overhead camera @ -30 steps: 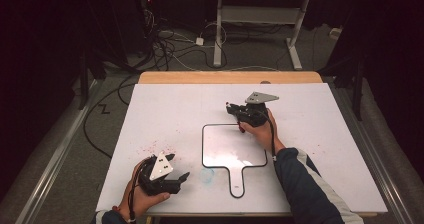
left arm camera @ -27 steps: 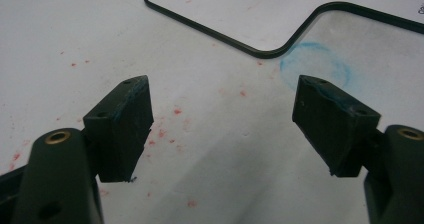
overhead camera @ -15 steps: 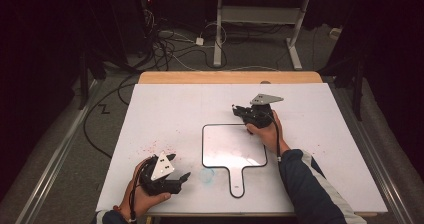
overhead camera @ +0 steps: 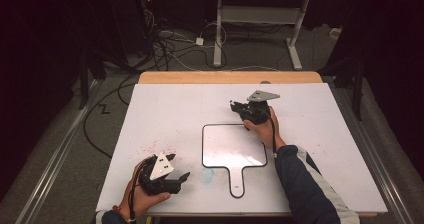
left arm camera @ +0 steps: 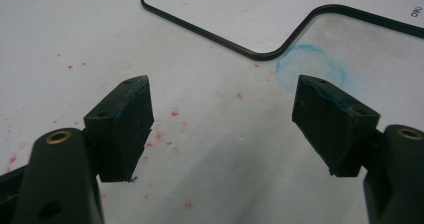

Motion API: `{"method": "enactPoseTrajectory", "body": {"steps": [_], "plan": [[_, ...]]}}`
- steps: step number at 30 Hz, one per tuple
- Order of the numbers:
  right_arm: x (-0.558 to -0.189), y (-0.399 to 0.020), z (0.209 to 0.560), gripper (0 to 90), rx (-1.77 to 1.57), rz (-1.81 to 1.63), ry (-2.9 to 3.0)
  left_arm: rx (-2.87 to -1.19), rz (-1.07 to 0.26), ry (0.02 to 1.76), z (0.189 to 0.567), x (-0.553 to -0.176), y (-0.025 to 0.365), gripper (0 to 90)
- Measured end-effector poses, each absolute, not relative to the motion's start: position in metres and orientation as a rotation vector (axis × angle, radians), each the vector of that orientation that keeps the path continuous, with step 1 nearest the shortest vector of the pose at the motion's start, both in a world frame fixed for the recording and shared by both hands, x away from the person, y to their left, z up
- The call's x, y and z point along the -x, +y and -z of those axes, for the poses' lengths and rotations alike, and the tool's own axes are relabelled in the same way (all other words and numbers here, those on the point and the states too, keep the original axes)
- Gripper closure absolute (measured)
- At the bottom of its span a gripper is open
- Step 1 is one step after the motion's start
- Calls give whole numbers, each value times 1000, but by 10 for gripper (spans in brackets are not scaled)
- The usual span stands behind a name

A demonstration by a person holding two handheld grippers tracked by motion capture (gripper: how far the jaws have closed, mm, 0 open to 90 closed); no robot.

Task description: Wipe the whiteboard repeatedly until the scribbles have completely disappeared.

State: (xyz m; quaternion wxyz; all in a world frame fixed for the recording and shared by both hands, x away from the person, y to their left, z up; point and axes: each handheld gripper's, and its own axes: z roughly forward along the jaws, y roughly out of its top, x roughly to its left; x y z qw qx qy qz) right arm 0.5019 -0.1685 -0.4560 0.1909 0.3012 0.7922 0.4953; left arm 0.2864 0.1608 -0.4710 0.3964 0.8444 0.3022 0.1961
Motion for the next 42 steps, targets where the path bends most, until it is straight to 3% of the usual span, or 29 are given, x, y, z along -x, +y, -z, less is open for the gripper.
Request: {"method": "enactPoseTrajectory", "body": {"steps": [13,28,42], "plan": [[-501,-166,457,815,-862,-1369,2249,-2145,-496,758,470,-286,161,235],[-453,-176,460,815,-845,-1432,2272,-2166,-522,737,469,-285,159,237],[-482,-177,460,815,-934,-1394,2189,-2170,-514,730,469,-288,160,239]]}}
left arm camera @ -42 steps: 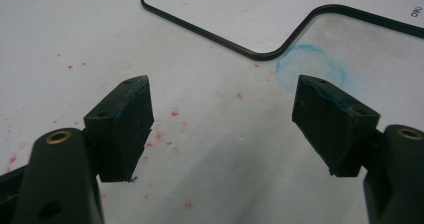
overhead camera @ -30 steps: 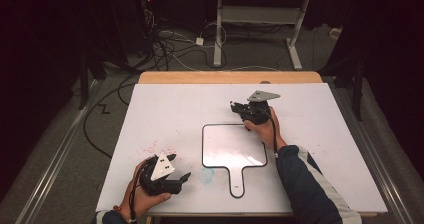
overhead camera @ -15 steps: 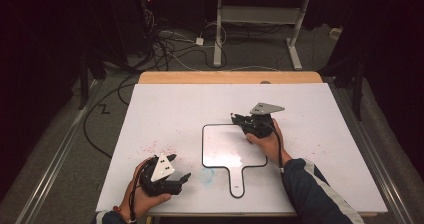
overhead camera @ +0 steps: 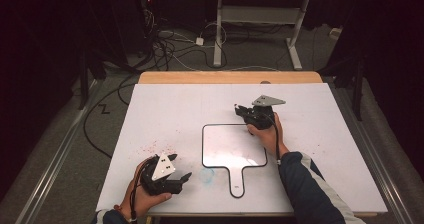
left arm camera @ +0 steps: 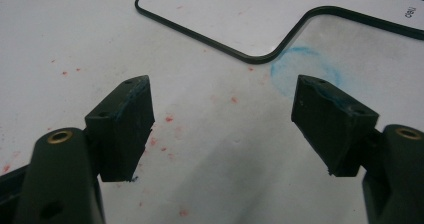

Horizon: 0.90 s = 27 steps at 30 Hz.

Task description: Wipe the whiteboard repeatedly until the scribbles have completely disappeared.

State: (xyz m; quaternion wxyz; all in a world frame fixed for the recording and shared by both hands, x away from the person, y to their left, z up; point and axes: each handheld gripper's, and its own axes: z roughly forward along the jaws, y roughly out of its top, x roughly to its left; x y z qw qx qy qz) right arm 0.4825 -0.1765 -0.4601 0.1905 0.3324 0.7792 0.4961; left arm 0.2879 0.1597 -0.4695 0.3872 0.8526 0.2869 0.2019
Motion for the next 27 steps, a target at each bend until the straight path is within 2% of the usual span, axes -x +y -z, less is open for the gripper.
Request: {"method": "enactPoseTrajectory", "body": {"steps": [7,20,27], "plan": [[-462,-172,461,815,-898,-1420,2257,-2174,-521,724,468,-286,159,239],[-400,-153,462,815,-762,-1510,2333,-2178,-528,719,467,-285,156,241],[-406,-160,462,815,-756,-1448,2302,-2176,-525,723,468,-285,156,241]]}}
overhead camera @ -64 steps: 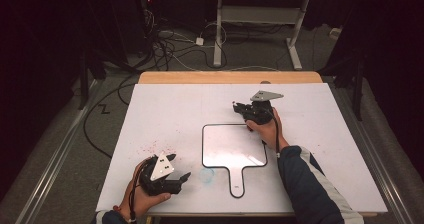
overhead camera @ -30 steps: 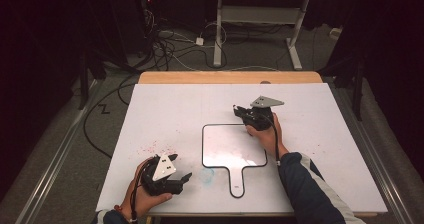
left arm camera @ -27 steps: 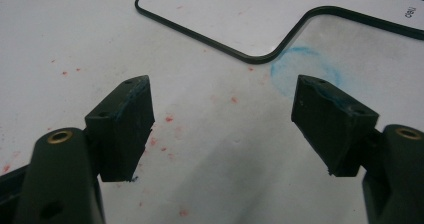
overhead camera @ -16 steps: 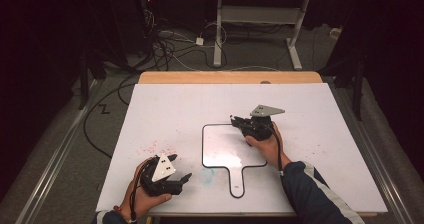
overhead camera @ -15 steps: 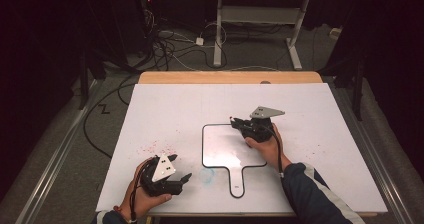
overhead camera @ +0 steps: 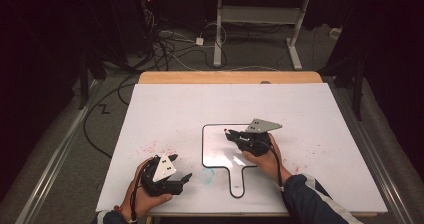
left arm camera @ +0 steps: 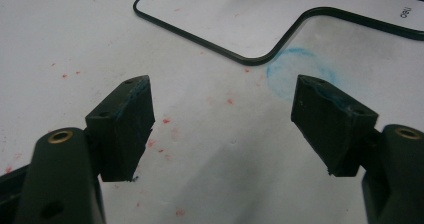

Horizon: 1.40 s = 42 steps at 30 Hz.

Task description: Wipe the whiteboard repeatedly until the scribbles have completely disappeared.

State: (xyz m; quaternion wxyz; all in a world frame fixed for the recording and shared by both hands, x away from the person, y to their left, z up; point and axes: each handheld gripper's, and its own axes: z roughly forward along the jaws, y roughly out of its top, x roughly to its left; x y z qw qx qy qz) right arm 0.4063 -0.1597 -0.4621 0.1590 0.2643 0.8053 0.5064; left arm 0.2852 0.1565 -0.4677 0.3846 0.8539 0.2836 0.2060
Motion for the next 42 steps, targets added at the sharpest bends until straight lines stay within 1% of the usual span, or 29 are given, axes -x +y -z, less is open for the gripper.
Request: {"method": "enactPoseTrajectory", "body": {"steps": [5,12,18,25,37,42], "plan": [[-418,-167,462,815,-812,-1439,2266,-2175,-523,727,468,-286,156,241],[-405,-149,464,815,-730,-1461,2336,-2178,-521,727,468,-285,157,243],[-415,-160,465,815,-805,-1429,2305,-2175,-524,726,468,-285,157,243],[-404,-151,467,815,-745,-1426,2352,-2179,-523,725,468,-285,156,243],[-386,-168,467,814,-760,-1404,2369,-2181,-525,728,468,-285,155,244],[-389,-184,456,814,-815,-1442,2299,-2180,-530,727,468,-285,155,244]]}}
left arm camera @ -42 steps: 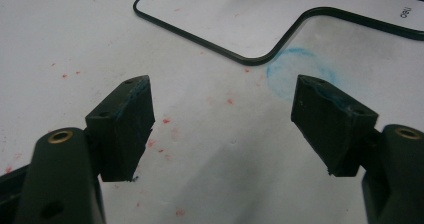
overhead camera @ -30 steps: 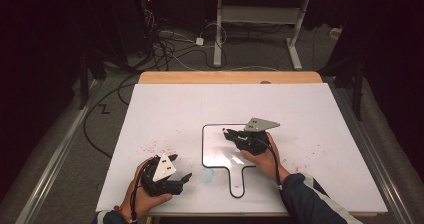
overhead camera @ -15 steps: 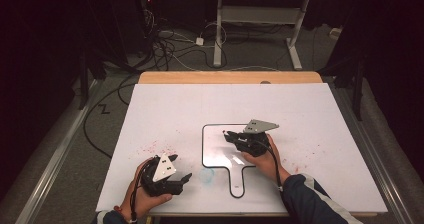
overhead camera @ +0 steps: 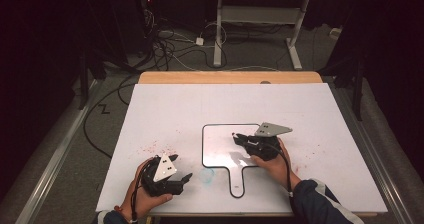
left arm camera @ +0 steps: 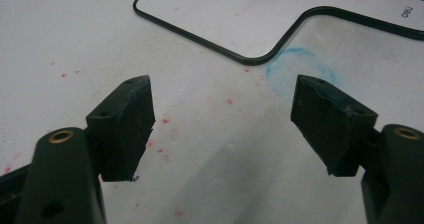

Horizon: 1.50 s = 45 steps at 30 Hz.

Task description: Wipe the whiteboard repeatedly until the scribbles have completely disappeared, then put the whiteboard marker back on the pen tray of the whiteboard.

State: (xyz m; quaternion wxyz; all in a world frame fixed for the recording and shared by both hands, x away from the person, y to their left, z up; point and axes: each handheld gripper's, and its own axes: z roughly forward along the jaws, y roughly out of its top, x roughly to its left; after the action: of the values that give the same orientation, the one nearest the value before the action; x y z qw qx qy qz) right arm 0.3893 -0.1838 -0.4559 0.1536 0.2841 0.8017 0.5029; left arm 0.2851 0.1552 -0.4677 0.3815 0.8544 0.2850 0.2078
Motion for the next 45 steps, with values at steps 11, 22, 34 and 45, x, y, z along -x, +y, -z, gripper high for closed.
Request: {"method": "enactPoseTrajectory", "body": {"steps": [11,22,34,45], "plan": [[-383,-225,428,814,-921,-1499,2156,-2167,-549,753,468,-288,161,243],[-367,-242,424,812,-1024,-1425,2134,-2160,-569,773,470,-293,168,243],[-369,-247,434,811,-1105,-1362,2144,-2169,-584,776,471,-291,171,243],[-399,-244,459,803,-1234,-1245,2151,-2187,-590,784,473,-289,170,243]]}}
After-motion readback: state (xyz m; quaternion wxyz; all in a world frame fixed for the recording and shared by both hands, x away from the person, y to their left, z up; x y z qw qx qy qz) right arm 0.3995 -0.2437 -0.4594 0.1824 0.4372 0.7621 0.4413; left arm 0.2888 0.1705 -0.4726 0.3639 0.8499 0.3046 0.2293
